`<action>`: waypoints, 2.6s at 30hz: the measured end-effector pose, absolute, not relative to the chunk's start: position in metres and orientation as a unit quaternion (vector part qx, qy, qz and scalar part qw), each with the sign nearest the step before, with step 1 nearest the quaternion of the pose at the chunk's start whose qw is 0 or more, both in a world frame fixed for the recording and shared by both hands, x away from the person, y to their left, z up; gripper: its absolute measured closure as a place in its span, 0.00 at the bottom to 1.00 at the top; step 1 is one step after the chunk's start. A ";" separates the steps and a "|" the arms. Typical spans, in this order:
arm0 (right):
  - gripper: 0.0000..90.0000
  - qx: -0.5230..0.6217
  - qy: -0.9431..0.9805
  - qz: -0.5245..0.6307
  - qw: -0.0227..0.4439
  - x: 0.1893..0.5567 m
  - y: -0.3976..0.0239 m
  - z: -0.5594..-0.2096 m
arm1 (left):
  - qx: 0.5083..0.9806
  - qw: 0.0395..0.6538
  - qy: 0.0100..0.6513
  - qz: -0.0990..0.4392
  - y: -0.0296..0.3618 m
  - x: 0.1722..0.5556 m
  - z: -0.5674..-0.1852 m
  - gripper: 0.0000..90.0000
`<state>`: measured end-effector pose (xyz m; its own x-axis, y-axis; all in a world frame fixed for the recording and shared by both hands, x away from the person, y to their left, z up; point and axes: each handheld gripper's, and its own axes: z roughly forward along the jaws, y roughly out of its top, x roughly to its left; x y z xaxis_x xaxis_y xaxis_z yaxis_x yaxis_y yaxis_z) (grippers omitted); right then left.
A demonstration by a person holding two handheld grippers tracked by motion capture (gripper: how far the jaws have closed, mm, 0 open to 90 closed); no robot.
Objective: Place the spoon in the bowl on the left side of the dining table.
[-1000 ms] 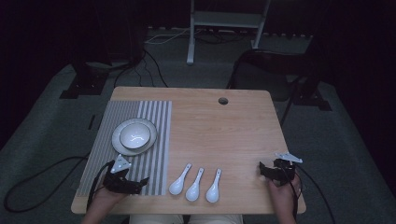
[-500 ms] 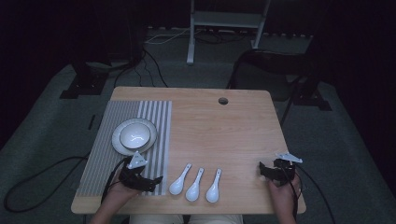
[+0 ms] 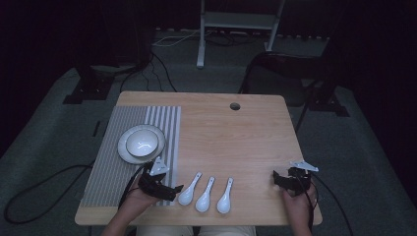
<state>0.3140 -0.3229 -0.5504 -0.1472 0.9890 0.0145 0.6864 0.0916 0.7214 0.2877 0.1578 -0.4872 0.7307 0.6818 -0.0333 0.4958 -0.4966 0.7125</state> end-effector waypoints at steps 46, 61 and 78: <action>0.14 0.602 0.695 0.302 0.251 0.314 -0.323 -0.550 | 0.897 0.364 0.245 0.058 0.030 0.298 -0.491 0.03; 0.14 0.603 0.695 0.302 0.251 0.314 -0.323 -0.550 | 0.913 0.323 0.250 0.024 -0.011 0.304 -0.509 0.07; 0.14 0.602 0.695 0.302 0.251 0.314 -0.323 -0.550 | 0.916 0.300 0.267 0.004 -0.025 0.311 -0.523 0.44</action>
